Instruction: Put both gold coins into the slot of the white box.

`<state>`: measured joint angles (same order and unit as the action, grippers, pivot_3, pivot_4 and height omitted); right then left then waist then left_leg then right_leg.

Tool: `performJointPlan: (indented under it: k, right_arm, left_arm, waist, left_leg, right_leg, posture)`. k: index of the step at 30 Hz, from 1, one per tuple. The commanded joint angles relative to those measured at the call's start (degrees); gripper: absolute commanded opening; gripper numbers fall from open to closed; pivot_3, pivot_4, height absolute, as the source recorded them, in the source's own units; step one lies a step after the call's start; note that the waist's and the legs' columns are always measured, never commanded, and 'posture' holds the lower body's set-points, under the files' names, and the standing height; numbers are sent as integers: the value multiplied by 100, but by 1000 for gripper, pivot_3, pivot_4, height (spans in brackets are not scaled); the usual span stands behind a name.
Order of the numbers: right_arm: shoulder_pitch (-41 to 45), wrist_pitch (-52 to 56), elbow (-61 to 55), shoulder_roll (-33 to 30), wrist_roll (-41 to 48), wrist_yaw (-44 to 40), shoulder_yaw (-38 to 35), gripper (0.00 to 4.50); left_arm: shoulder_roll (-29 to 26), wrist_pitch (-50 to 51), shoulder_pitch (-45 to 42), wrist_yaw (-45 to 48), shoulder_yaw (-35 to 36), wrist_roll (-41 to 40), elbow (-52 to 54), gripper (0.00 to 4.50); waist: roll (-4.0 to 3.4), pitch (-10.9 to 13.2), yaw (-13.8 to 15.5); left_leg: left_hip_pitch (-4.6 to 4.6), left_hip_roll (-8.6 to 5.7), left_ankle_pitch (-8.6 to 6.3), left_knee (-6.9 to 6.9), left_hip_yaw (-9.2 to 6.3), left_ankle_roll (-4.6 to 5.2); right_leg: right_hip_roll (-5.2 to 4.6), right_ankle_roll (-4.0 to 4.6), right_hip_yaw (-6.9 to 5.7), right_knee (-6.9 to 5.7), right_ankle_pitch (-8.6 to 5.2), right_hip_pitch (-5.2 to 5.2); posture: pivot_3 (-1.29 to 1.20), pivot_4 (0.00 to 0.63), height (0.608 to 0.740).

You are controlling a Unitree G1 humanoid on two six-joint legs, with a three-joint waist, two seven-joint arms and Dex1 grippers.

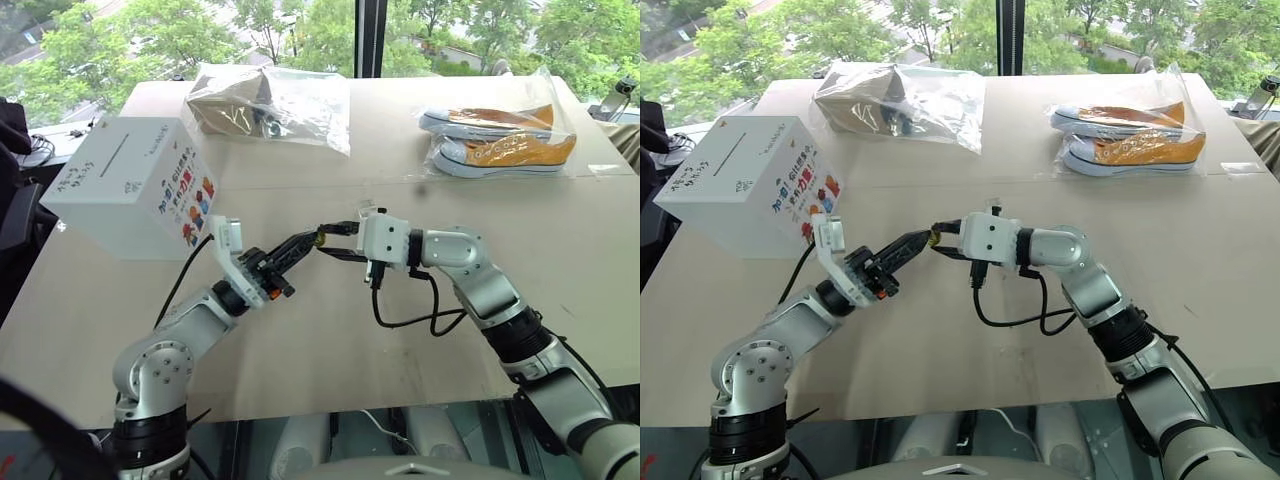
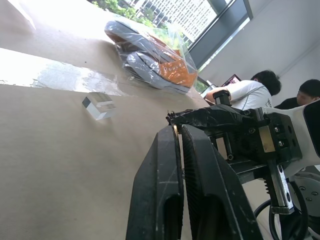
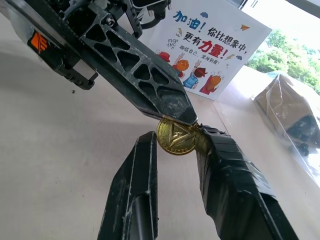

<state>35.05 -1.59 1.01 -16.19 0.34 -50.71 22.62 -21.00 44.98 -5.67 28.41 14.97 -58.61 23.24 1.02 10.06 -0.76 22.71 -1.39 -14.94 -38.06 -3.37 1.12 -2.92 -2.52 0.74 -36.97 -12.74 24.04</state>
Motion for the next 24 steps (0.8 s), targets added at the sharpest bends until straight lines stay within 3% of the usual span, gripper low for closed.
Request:
performJointPlan:
  k: [1,6,7,13,18,22,24]
  right_arm:
    - [-31,-75,-195,55,73,-1,-17,611]
    - [22,44,-212,43,135,-30,-72,611]
    - [33,100,-220,46,154,-29,-87,1632]
    - [91,65,-58,121,113,322,-340,3906]
    - [-13,476,-173,120,690,181,-684,3906]
    - [8,1357,-565,230,1774,-65,-1078,3906]
    - [75,1828,-792,296,2601,-319,-1365,3906]
  left_arm:
    - [-27,-64,-66,36,-66,-89,148,73]
    - [-37,-66,-74,23,-65,-66,124,73]
    - [-38,-69,-77,20,-64,-63,121,0]
    - [-14,-160,-174,-156,161,-149,50,0]
    - [-413,-280,-324,-360,427,155,229,0]
    - [-1165,-371,-723,-708,509,828,532,0]
    - [-1610,-100,-1346,-1348,699,1095,517,0]
  waist:
    - [0,0,0]
    - [0,0,0]
    - [0,0,0]
    - [0,0,1]
    - [0,0,0]
    - [0,1,0]
    - [0,1,8]
  left_leg:
    - [0,0,0,0,0,0]
    - [0,0,0,0,0,0]
    - [0,0,0,0,0,0]
    - [0,0,0,-1,0,0]
    - [0,0,0,-1,0,-1]
    - [1,0,0,-1,-5,-1]
    - [1,0,0,0,-3,0]
  right_leg:
    - [0,0,0,0,0,0]
    - [0,0,0,0,0,0]
    - [0,0,0,0,0,0]
    - [1,0,0,-1,0,0]
    - [1,0,1,-1,0,0]
    - [3,1,-2,-4,0,0]
    - [4,1,1,-3,0,0]
  posture:
    - [0,150,740]
    - [0,150,740]
    - [0,150,740]
    - [0,150,740]
    - [0,150,740]
    - [0,150,740]
    - [0,150,740]
